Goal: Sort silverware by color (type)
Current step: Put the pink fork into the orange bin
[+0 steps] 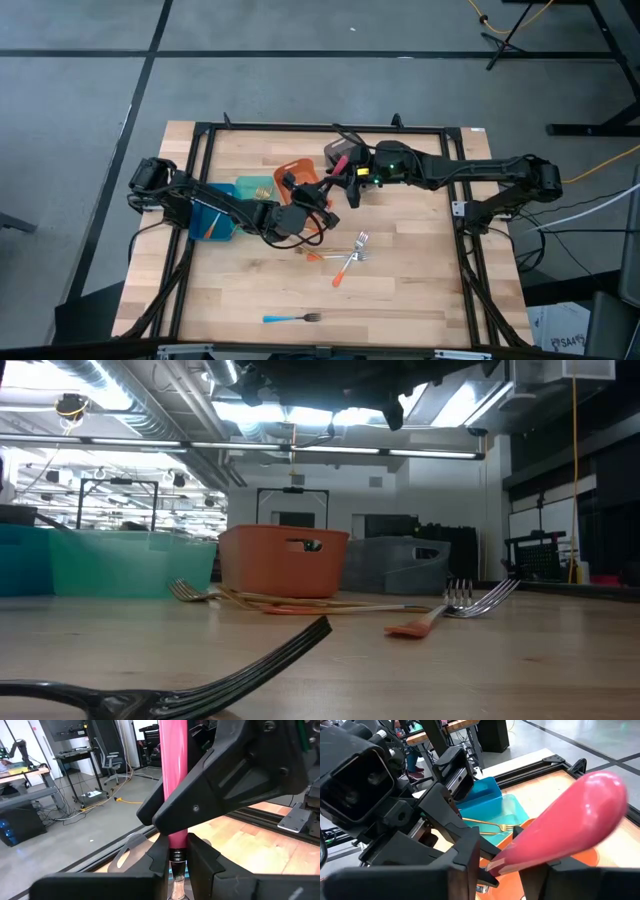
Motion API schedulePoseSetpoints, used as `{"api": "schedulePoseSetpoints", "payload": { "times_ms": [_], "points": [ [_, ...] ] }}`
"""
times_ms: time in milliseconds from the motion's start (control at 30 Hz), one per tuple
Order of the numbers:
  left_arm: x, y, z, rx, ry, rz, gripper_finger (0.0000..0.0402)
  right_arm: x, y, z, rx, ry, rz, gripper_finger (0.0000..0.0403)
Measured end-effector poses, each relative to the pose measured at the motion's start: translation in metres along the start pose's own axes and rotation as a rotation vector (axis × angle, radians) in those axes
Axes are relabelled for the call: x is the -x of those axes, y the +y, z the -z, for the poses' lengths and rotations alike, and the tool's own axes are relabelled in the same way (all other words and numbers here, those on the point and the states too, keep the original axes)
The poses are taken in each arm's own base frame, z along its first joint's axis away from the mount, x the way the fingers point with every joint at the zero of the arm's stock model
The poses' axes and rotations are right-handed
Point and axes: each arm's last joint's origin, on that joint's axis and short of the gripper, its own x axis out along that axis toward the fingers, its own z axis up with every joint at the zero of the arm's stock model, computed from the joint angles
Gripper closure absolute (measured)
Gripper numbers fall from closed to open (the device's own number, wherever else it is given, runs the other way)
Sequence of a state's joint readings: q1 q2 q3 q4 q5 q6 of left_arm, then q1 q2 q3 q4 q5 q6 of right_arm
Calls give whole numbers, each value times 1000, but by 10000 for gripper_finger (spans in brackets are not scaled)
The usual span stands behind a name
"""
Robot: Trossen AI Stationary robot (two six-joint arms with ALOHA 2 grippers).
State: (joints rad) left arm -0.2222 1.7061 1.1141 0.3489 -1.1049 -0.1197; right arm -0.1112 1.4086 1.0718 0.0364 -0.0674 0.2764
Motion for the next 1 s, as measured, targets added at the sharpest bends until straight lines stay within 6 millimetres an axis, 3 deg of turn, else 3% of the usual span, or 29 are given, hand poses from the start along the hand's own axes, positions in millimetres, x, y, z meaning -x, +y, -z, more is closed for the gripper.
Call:
{"api": "schedulePoseSetpoints", "payload": {
  "times_ms": [300, 567, 1000],
  "points": [
    [0, 0, 0, -3, 0, -1, 362, 0, 0, 0, 1, -3, 2, 392],
    [0, 0, 0, -2, 0, 0, 359, 0, 0, 0, 2, -1, -1, 390],
    [0, 0, 0, 3, 0, 1, 298, 0, 0, 0, 2, 3, -3, 397]
  ]
}}
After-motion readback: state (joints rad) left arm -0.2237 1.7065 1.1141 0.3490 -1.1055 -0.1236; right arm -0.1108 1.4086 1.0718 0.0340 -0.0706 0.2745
